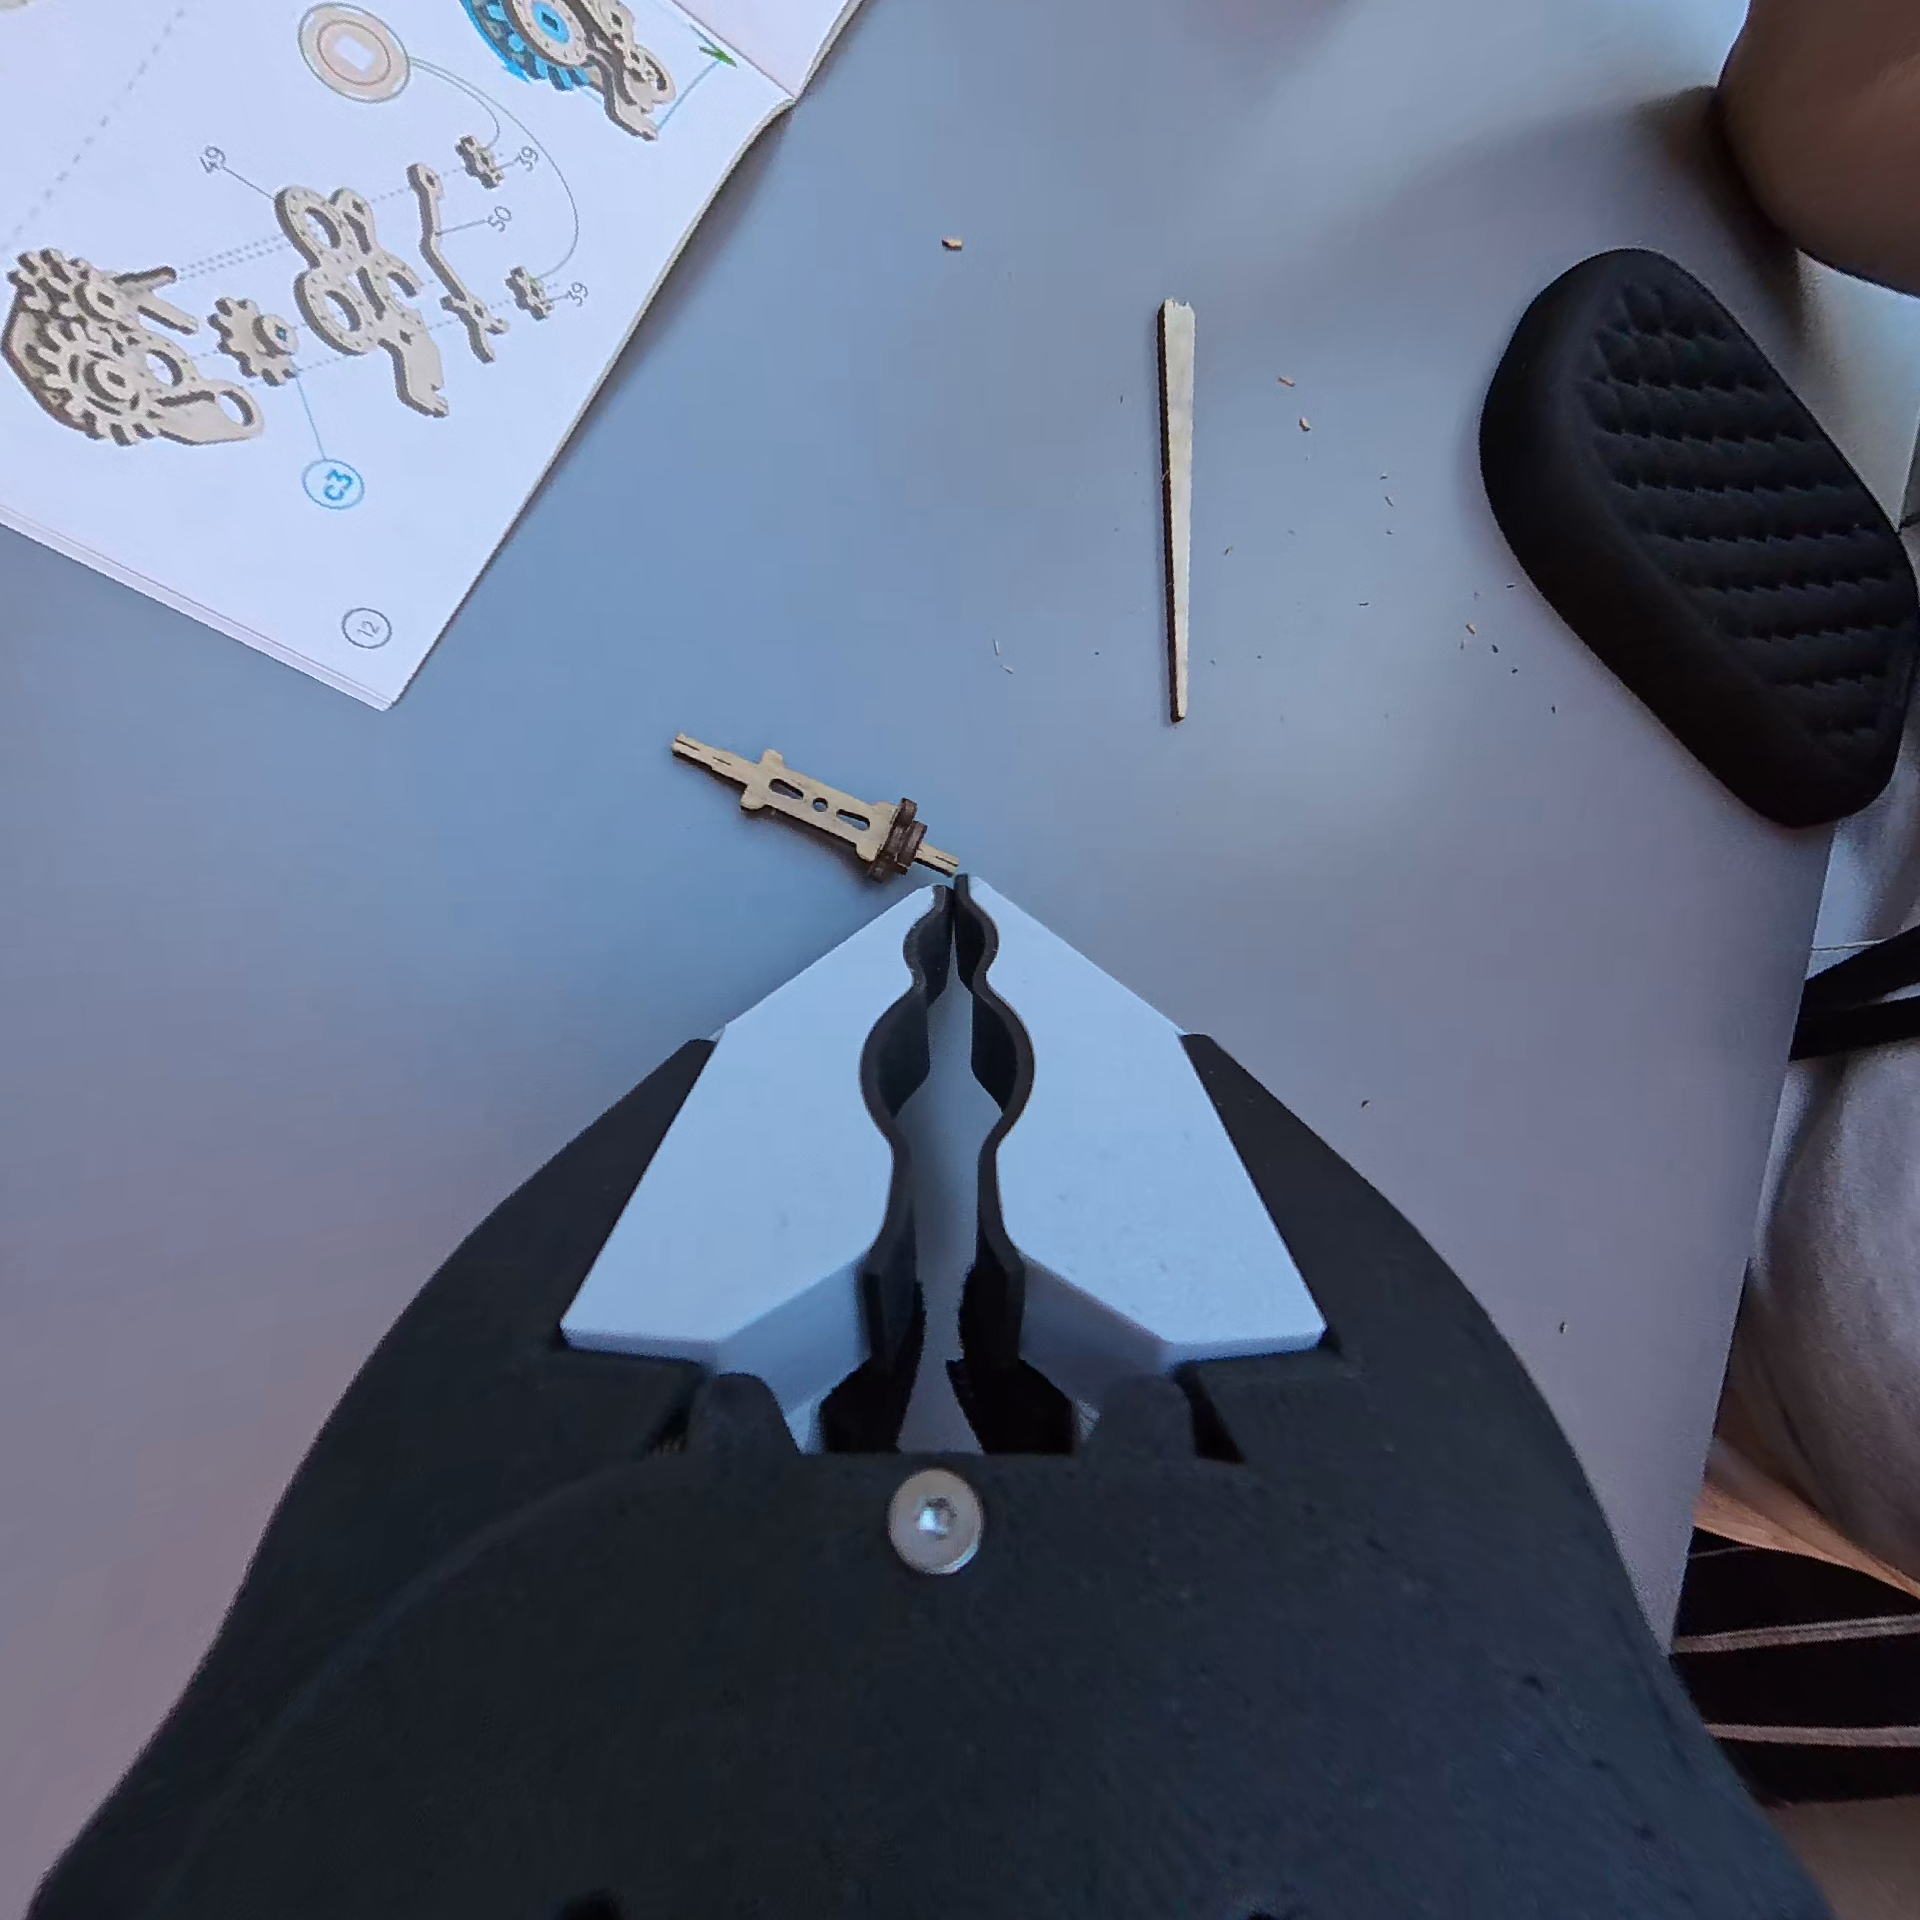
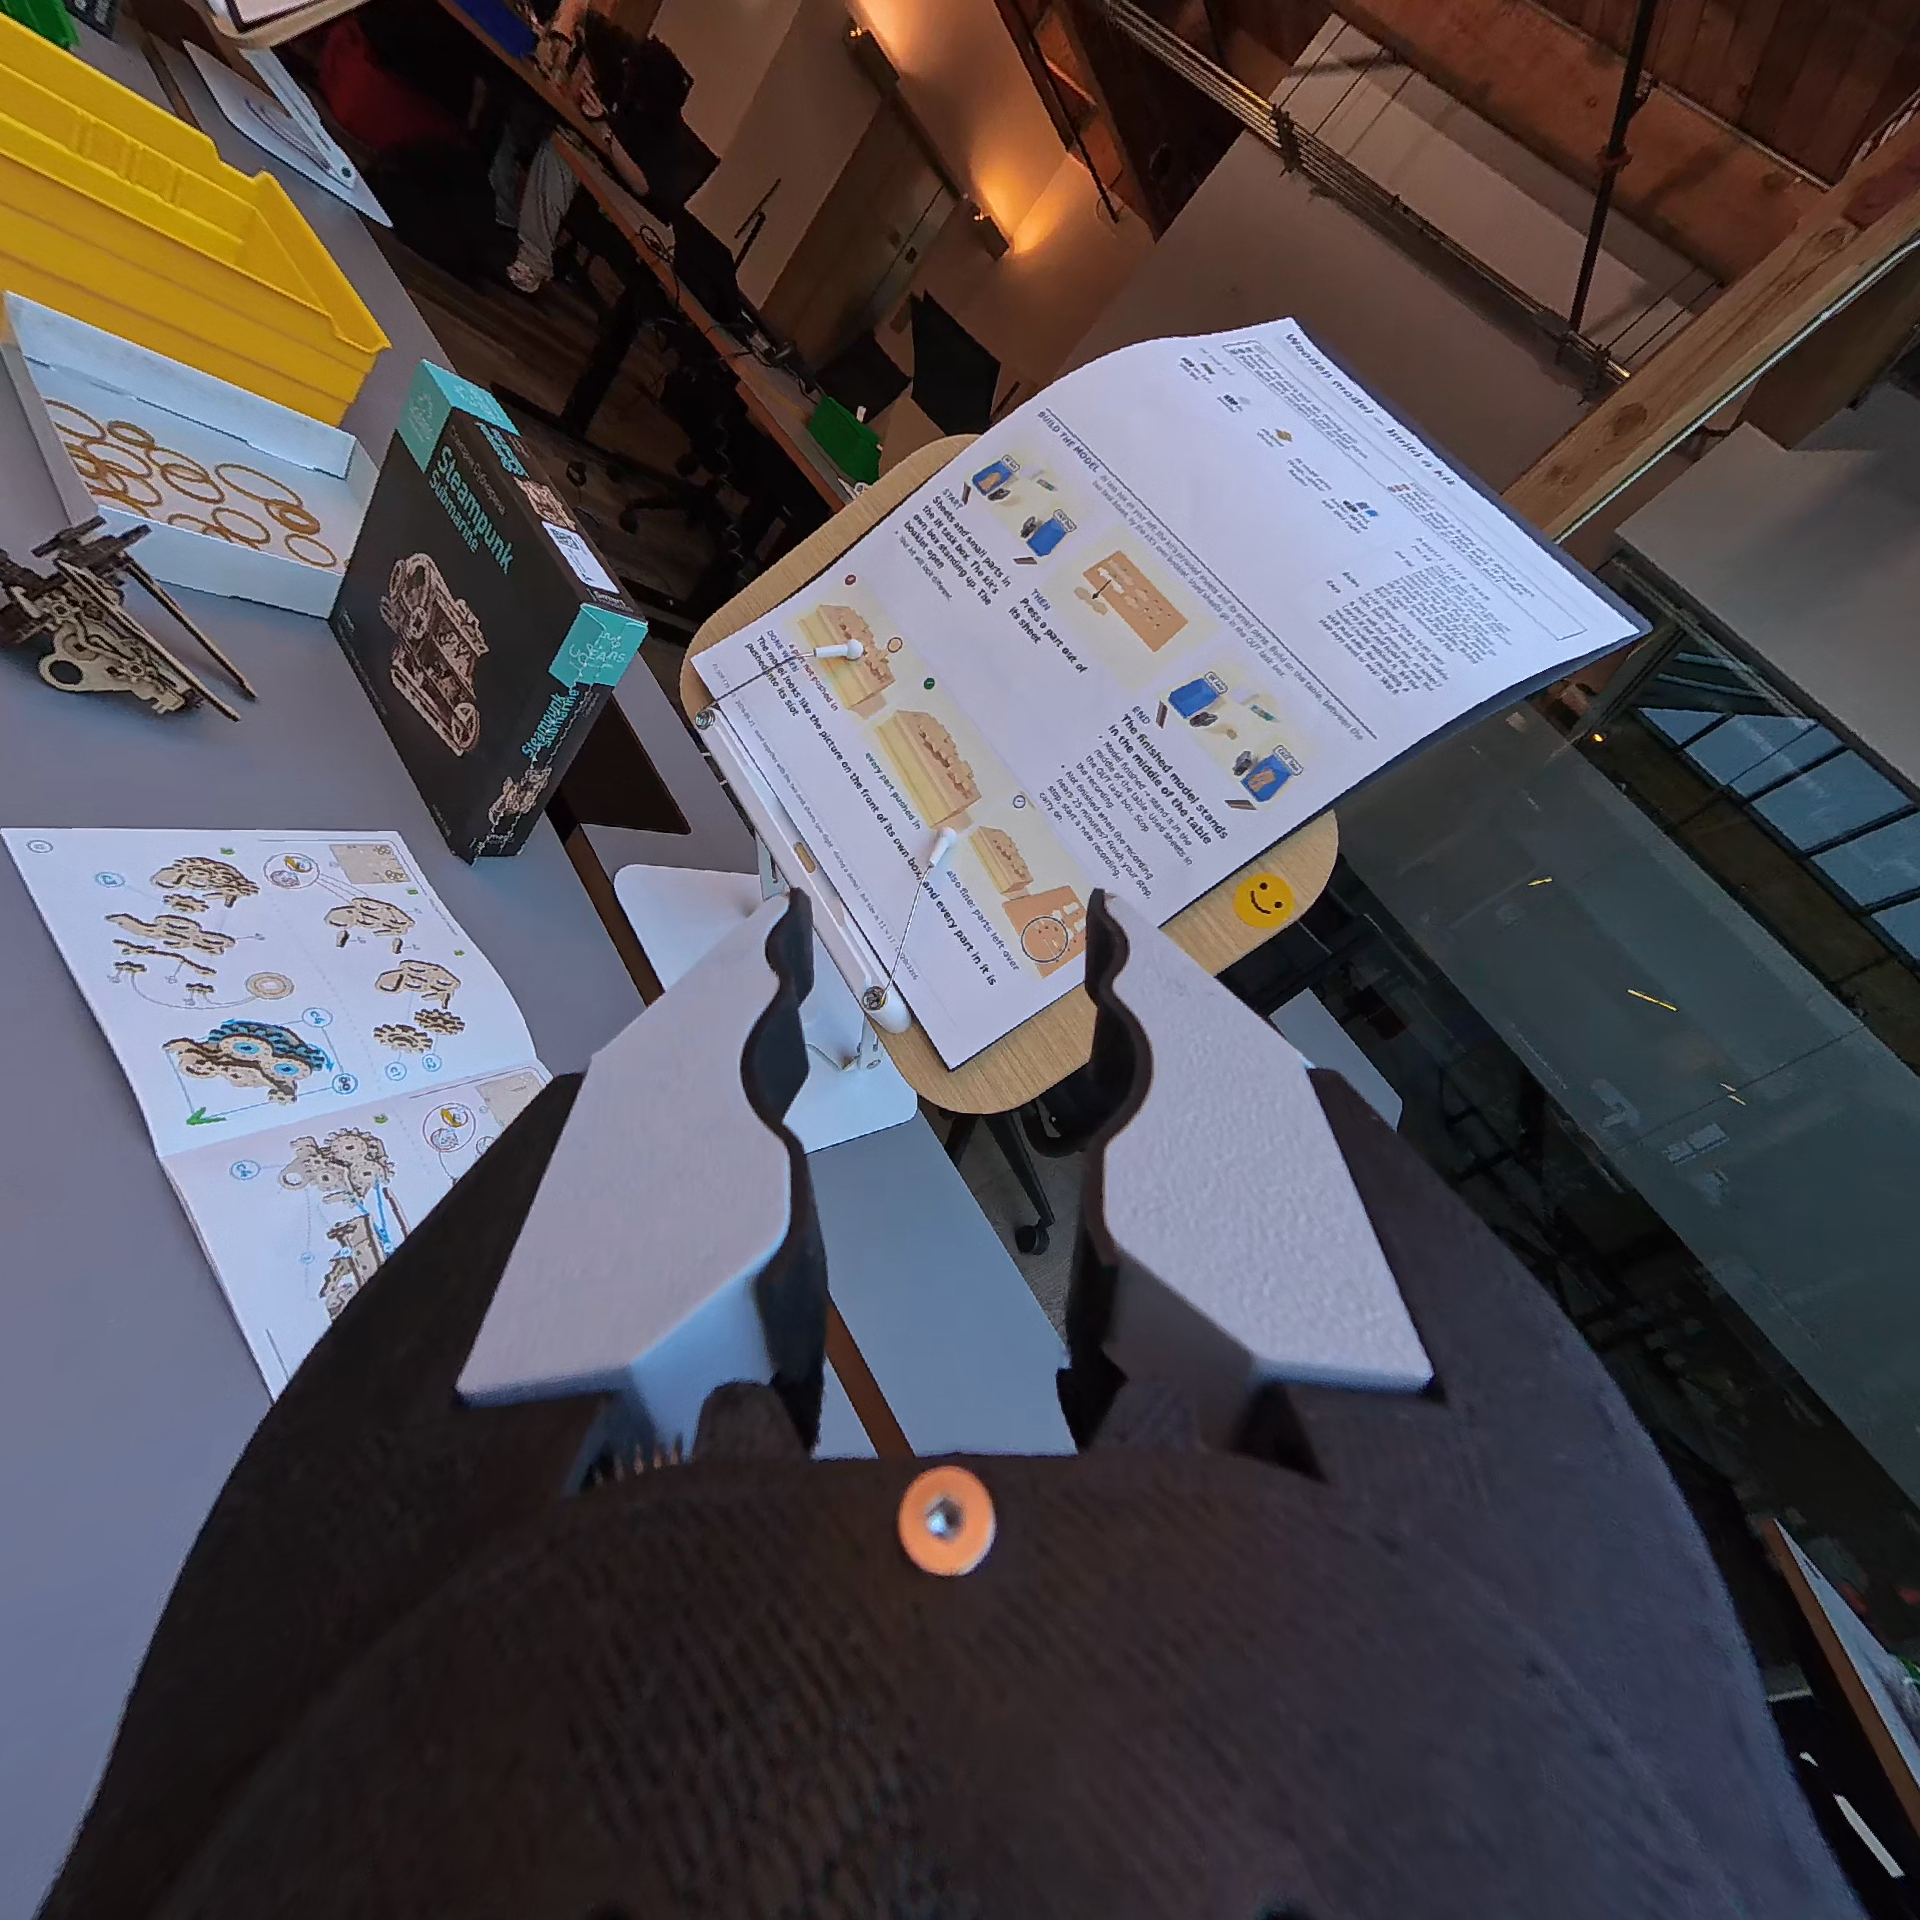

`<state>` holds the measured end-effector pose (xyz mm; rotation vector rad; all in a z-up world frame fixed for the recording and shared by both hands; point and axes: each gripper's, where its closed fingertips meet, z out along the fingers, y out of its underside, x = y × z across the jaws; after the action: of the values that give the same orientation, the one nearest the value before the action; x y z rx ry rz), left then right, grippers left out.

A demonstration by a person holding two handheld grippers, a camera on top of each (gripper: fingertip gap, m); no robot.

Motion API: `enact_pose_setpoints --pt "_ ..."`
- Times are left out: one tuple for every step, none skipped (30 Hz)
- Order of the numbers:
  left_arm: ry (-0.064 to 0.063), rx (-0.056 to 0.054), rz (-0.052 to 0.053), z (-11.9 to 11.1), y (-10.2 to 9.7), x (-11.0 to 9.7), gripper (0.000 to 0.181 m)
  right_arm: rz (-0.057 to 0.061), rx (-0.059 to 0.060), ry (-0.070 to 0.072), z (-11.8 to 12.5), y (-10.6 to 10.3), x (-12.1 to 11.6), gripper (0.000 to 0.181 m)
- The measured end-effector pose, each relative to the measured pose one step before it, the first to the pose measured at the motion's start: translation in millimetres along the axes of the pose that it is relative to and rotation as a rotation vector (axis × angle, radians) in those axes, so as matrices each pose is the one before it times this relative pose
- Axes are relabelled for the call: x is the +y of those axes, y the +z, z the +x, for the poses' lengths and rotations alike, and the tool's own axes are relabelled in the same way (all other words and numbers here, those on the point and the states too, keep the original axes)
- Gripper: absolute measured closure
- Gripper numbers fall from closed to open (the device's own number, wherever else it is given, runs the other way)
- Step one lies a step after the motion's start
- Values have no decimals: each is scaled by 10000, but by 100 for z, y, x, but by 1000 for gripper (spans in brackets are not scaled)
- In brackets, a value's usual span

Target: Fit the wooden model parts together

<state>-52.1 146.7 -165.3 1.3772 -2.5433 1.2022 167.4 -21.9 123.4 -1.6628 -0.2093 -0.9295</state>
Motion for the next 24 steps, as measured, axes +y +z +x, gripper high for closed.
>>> enact_pose_setpoints --pt "89 -83 -23 -58 -41 29 181 -15 -15 -14 -39 25 23 131" --pt "74 -60 -35 -26 -41 45 181 -24 -17 -14 -33 24 41 131" --pt "47 -63 -32 -31 -39 30 181 -19 -6 -19 -32 32 32 131" --pt "50 -37 -20 -1 -43 8 181 -16 -9 -16 -21 30 29 131" --pt "37 -36 -14 -1 -39 10 181 -20 -11 -10 -34 22 29 131" --pt "16 -50 -3 -63 -44 -4 181 -15 -4 -14 -22 26 22 131" --pt "3 -28 19 -33 -64 -29 181 -12 -12 -18 -30 28 18 131" --pt "-17 2 18 -2 -76 -11 181 -17 -14 -15 -45 28 16 131" --pt "-29 6 11 -22 -92 -6 181 -22 -10 -14 -34 29 29 131" --pt "-40 -19 44 -80 -102 -27 181 -17 -10 -17 -34 20 19 131" --pt "-72 7 104 -48 -113 -114 181 -11 -9 -19 -25 23 3 131" --pt "-105 88 132 42 -99 -175 181 -11 -2 -14 -25 24 11 131" --pt "-154 88 139 39 -73 -203 175 -18 -7 -7 -23 23 19 131" --pt "-211 66 104 0 -29 -166 164 -21 -7 -4 -20 26 28 130" --pt "-215 53 47 -29 12 -94 158 -11 -4 -10 -14 19 12 131" --pt "-166 30 25 -26 76 -66 152 -3 -1 -15 -24 7 0 131" --pt "-99 -30 -5 -58 124 -39 146 -4 -3 -13 -14 10 1 131" --pt "-18 -32 13 -1 126 -77 144 -3 -3 -14 -15 6 -15 131" --pt "23 -66 46 8 88 -149 142 -7 -4 -12 -27 13 -6 131" --pt "76 -164 30 -105 81 -128 140 -4 -3 -10 -16 11 0 131" --pt "125 -221 8 -150 93 -95 141 -6 -4 -2 -10 19 14 131" --pt "144 -193 -6 -88 108 -60 141 -9 -7 1 -20 25 15 130" --pt "135 -125 -26 40 121 -39 140 -7 -3 -2 -10 23 28 130" --pt "117 -134 -24 13 122 -49 141 -11 -7 -3 -27 34 21 130"
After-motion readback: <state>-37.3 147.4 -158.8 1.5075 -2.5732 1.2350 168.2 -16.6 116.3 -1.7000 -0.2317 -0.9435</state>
